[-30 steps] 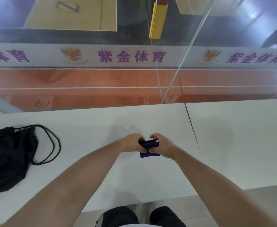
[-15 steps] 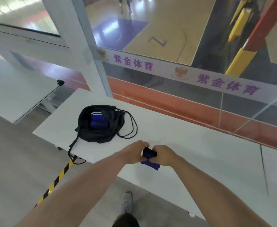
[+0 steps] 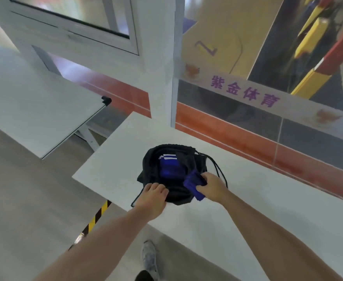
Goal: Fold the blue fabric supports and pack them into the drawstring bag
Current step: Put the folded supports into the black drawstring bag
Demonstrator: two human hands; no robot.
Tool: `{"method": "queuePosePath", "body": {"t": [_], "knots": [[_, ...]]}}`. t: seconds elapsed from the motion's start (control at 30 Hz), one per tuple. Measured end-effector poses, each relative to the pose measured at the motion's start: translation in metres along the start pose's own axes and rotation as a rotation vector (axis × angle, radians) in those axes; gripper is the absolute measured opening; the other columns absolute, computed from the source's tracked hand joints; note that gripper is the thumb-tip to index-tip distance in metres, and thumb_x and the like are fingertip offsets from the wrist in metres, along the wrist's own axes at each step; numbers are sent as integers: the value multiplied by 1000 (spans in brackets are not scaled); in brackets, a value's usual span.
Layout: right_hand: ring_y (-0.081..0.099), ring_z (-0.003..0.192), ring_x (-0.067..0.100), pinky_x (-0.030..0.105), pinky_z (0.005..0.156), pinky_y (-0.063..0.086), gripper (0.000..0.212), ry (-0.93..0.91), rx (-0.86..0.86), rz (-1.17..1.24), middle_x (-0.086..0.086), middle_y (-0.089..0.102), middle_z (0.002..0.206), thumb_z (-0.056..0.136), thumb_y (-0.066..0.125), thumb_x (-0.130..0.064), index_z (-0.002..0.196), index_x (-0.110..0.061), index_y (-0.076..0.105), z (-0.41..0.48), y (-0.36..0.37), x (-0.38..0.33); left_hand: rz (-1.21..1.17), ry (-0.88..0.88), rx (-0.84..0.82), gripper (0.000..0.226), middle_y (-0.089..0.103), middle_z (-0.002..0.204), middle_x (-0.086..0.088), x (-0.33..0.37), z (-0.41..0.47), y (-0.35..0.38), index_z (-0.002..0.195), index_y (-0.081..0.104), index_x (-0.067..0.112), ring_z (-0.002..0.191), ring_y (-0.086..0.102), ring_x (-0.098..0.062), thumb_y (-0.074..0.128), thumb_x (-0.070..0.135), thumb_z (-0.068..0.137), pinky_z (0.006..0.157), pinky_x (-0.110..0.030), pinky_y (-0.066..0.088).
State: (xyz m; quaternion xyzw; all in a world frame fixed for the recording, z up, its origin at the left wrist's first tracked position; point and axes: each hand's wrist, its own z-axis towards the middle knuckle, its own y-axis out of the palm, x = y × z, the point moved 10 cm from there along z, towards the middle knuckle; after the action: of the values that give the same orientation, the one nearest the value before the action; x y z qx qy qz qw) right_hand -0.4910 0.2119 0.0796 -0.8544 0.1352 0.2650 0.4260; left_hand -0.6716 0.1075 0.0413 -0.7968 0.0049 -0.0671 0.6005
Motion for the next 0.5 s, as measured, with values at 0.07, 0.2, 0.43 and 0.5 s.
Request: {"method": "queuePosePath", "body": {"t": [0.07,0.2,0.43,0.5], "knots": [[64,86,17,29,70,51,31,-3,1,-22,-2,68,99,79,69,-28,109,-23,62,19,10,-14,-1,33,-56,52,65,122,2,-14,4,17,123,66,18,115,58,-22,72,40,75,101,-41,48],[64,97,19,33,82,53,41,-4,-52,-84,-2,67,111,83,68,-34,122,-23,62,61,32,-25,-53,18,-60,77,42,153,-8,-28,23,41,149,40,8,143,36,-29,69,40,84,118,-51,27],[61,111,25,33,88,49,48,-79,-346,-364,3,63,127,89,67,-33,132,-15,57,129,91,-39,7,102,-76,30,66,92,3,-34,39,61,100,67,19,105,53,-26,72,13,72,111,-48,28],[62,107,26,34,87,49,44,-108,-326,-428,6,63,124,90,66,-32,129,-13,58,138,95,-45,-7,160,-104,28,64,88,3,-30,30,70,96,67,19,105,54,-25,63,5,73,116,-51,23]]}}
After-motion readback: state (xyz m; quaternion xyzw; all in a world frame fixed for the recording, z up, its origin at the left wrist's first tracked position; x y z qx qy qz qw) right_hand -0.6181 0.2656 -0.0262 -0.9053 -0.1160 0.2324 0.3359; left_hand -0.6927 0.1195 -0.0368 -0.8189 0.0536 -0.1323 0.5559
